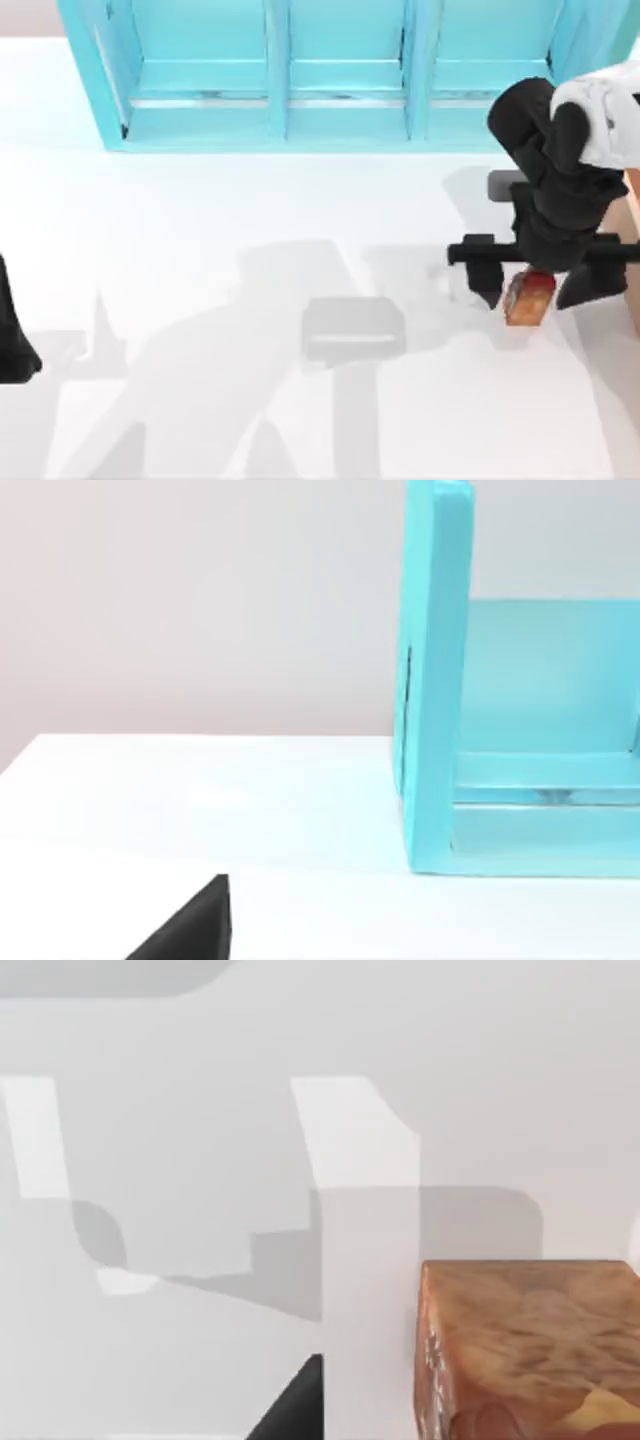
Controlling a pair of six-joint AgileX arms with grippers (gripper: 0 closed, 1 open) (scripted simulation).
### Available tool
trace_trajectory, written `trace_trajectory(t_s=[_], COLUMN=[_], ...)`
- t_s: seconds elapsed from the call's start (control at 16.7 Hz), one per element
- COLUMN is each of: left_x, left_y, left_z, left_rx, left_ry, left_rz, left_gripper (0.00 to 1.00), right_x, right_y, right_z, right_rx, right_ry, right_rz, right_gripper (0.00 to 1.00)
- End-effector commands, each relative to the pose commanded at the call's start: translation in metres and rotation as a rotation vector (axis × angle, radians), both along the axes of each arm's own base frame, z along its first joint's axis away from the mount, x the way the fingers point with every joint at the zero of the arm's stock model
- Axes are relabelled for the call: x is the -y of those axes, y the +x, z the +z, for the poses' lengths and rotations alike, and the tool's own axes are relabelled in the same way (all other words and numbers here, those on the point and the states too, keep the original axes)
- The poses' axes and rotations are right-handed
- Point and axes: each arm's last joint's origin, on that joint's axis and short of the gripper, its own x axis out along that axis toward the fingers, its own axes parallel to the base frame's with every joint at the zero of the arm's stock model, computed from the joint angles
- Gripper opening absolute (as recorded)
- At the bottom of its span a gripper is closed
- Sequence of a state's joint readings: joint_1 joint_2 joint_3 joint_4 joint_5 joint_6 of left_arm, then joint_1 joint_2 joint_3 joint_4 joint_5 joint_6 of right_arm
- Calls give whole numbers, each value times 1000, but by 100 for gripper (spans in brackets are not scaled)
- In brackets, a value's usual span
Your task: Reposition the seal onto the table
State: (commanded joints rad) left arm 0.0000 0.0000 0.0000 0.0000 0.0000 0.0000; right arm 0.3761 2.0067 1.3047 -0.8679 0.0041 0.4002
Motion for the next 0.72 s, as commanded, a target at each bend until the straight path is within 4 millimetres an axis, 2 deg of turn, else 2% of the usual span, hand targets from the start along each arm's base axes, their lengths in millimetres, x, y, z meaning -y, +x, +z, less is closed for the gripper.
trace_trajectory(t_s=[0.6, 0.72], left_x=[0, 0], left_y=[0, 0], left_z=[0, 0], left_rx=[0, 0], left_ry=[0, 0], left_rz=[0, 0], left_gripper=[100, 100], right_x=[-1, -2], right_y=[0, 2], right_z=[1, 8], right_rx=[1, 6], right_ry=[0, 5], right_rz=[1, 5], right_gripper=[100, 100])
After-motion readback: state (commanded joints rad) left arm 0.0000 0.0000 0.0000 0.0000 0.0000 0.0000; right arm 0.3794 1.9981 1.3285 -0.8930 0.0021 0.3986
